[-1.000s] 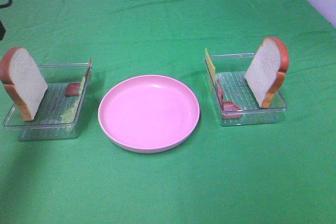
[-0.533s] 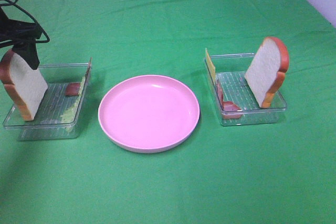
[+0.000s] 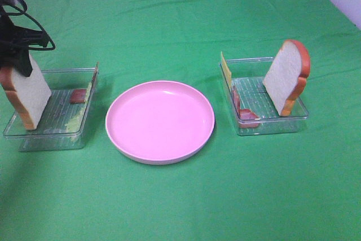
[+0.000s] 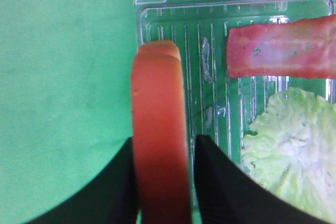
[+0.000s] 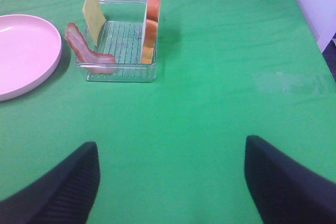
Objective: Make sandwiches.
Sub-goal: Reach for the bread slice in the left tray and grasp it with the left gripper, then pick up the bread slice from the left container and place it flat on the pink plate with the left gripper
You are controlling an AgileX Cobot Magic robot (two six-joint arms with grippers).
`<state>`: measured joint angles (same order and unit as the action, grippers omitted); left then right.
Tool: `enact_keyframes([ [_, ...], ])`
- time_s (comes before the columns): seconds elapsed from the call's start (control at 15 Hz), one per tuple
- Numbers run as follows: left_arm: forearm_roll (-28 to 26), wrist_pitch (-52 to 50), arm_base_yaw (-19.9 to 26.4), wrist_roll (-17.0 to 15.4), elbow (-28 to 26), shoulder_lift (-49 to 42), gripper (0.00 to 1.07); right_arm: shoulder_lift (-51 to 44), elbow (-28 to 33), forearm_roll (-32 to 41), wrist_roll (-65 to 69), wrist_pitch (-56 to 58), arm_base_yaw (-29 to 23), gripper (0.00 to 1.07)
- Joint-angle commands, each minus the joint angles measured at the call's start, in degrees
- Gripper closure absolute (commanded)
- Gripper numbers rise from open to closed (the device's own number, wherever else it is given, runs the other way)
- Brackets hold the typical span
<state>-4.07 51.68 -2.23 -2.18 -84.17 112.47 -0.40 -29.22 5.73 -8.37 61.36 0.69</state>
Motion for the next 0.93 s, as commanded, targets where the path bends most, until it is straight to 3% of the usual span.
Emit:
enact_keyframes([
  [0.07,0.2,0.5,0.1,-0.4,-0.3,-0.1,1.02,-0.7,0.2,0.0,-0.7,-0.5,0.2,0.35],
  [0.13,0.2,0.6,0.1,-0.3,-0.3,-0.7,1.07,-0.7,0.2,0.0,-0.7,-0.5,0.2,0.35],
  [0.4,0.1,3.0,0.1,-0.3,-2.3,-5.8,1.07,-0.7,0.2,0.0,-0.7,-0.5,0.2,0.35],
  [0.6,-3.9,8.2,0.1,-0.3,-6.3,-12.8,1.07,-0.7,0.2,0.0,-0.7,-0.5,0.2,0.35],
  [0.73,-13.6,8.8,0.1,2.2,-7.2,-17.6,1.07,-0.7,0.2,0.0,-0.7,-0.5,0.2,0.35],
  [0.93,-30.6,9.2,-0.7,11.6,-6.7,-18.0,1.07,-0.7,0.2,0.0,-0.7,-0.5,0.2,0.35],
])
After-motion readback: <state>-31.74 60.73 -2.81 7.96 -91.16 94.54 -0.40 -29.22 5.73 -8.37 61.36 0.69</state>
